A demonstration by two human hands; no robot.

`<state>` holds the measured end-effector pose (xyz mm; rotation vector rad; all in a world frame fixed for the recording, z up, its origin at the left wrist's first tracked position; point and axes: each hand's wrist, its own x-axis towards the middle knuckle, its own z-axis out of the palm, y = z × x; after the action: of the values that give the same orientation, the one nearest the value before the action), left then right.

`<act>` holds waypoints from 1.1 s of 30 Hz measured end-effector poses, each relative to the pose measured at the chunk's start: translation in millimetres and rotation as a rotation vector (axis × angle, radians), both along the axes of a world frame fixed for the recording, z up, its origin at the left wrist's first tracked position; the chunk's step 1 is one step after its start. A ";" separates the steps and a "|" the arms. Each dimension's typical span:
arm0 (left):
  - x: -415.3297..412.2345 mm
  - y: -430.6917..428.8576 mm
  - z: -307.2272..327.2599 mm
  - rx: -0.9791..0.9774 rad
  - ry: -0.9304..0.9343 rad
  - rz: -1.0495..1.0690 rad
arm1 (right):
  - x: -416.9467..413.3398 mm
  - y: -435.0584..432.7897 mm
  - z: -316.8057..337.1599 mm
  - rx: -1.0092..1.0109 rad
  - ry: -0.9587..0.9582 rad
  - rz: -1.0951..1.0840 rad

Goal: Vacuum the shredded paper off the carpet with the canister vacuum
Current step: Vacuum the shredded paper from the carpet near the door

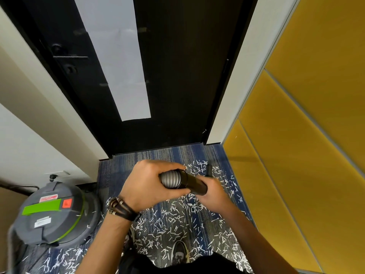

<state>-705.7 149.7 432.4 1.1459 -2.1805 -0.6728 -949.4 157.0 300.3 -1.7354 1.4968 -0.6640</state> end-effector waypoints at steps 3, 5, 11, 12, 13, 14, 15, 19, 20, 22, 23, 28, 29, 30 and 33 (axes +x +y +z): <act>0.1 3.4 0.2 0.012 0.021 0.010 | -3.5 3.5 -0.2 0.005 0.018 0.011; -1.2 5.9 0.4 0.010 0.019 0.021 | -6.4 4.2 -0.3 0.004 0.020 0.004; -7.1 6.6 5.9 -0.065 -0.038 0.014 | -5.5 -0.4 2.9 -0.022 -0.011 -0.020; -8.1 5.9 7.7 -0.069 -0.033 0.013 | -4.8 -2.5 4.3 -0.020 -0.023 -0.021; -8.3 5.4 9.5 -0.073 -0.029 0.011 | -3.5 -4.8 5.9 -0.017 -0.029 -0.019; -8.2 4.5 11.0 -0.075 -0.028 0.008 | -2.1 -6.6 7.3 -0.012 -0.037 -0.010; -7.4 3.2 12.3 -0.073 -0.028 0.002 | -0.6 -7.5 7.6 -0.007 -0.047 -0.002; 0.3 -1.5 12.9 -0.030 -0.031 -0.027 | 4.9 -0.3 2.0 -0.010 -0.060 0.007; 0.9 -1.3 12.1 -0.021 -0.029 -0.029 | 4.4 1.7 0.7 -0.009 -0.059 0.006; -0.3 1.3 11.9 -0.021 -0.019 -0.021 | 1.5 2.4 0.4 -0.016 -0.049 0.004; -1.7 2.6 12.2 -0.030 -0.016 -0.015 | -0.2 1.5 1.2 -0.019 -0.043 -0.002; -1.6 0.8 19.1 -0.068 -0.043 0.012 | 3.2 -6.2 5.3 -0.042 -0.051 -0.007; -0.8 0.3 19.6 -0.069 -0.045 0.011 | 4.7 -6.9 5.9 -0.043 -0.054 -0.005; -0.2 0.1 19.7 -0.070 -0.048 0.008 | 5.7 -7.6 6.2 -0.040 -0.057 -0.003; 0.8 0.3 19.3 -0.048 -0.055 -0.009 | 6.7 -5.8 6.3 -0.039 -0.065 0.013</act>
<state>-704.8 149.9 451.7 1.1428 -2.2367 -0.5962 -942.6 151.3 306.6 -1.7341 1.4363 -0.7403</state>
